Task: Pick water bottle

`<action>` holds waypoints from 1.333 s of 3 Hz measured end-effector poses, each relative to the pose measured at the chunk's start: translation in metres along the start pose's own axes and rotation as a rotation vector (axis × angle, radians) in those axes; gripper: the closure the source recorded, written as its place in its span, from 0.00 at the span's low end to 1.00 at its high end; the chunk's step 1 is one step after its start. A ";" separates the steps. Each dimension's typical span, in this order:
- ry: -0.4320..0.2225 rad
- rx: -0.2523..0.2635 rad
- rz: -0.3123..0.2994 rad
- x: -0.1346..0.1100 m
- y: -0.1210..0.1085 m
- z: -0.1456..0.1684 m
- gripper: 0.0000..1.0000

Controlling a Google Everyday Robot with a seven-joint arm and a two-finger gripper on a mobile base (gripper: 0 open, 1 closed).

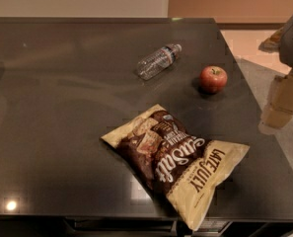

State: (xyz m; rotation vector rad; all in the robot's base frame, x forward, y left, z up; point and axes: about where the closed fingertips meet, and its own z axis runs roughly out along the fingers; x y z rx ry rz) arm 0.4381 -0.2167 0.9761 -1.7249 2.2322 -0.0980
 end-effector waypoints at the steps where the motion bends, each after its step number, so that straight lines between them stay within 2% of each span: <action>1: 0.000 0.000 0.000 0.000 0.000 0.000 0.00; 2: 0.006 -0.004 0.002 -0.002 -0.004 0.001 0.00; 3: -0.004 -0.021 0.040 -0.009 -0.019 0.016 0.00; 4: -0.022 -0.038 0.036 -0.025 -0.043 0.035 0.00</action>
Offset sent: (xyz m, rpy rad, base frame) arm 0.0086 0.0017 -0.0051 -0.0090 0.0400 -0.0043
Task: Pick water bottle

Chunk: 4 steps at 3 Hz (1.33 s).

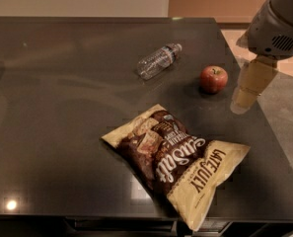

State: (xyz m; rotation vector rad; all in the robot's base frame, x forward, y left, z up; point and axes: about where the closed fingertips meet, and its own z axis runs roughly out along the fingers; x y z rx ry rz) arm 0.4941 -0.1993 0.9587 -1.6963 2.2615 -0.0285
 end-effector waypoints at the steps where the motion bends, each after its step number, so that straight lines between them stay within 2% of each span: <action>1: -0.020 -0.030 -0.062 -0.024 -0.028 0.019 0.00; 3: -0.071 -0.105 -0.256 -0.078 -0.082 0.064 0.00; 4: -0.098 -0.133 -0.335 -0.096 -0.105 0.090 0.00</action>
Offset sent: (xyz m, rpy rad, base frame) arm 0.1183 0.0646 -0.0220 0.0139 0.0551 0.3189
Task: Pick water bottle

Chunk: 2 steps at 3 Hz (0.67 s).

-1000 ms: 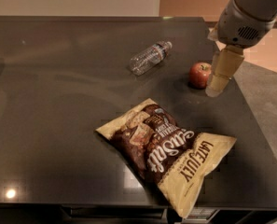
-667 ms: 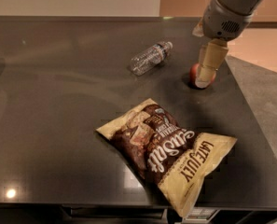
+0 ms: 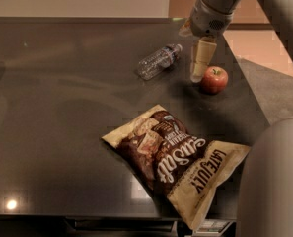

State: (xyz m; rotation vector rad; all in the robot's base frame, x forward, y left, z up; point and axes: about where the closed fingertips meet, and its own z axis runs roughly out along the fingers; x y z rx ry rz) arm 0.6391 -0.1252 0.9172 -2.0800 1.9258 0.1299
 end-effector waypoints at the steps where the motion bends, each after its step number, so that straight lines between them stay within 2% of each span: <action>1: -0.021 -0.018 -0.058 -0.005 -0.027 0.023 0.00; 2: -0.026 -0.017 -0.105 -0.012 -0.054 0.046 0.00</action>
Offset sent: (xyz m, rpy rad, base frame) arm 0.0738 0.0222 -0.0410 -0.0461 0.1149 0.2001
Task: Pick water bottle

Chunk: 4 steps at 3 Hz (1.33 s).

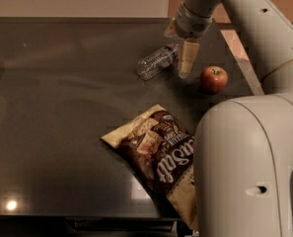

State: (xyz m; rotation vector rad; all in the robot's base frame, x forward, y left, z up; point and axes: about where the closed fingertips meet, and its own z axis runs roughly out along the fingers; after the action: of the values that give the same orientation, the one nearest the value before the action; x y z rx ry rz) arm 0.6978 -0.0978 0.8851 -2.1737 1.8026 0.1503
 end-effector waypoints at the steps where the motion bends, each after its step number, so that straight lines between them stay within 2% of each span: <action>1: 0.009 -0.007 -0.047 -0.007 -0.016 0.018 0.00; 2: 0.045 -0.022 -0.109 -0.016 -0.025 0.031 0.00; 4: 0.121 -0.066 -0.242 -0.027 -0.025 0.046 0.00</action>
Offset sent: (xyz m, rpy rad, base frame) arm 0.0036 0.0250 -0.0243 -0.1728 0.0901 0.2038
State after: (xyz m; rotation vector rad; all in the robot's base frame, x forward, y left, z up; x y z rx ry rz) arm 0.7223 -0.0542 0.8539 -2.4748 1.5973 0.0241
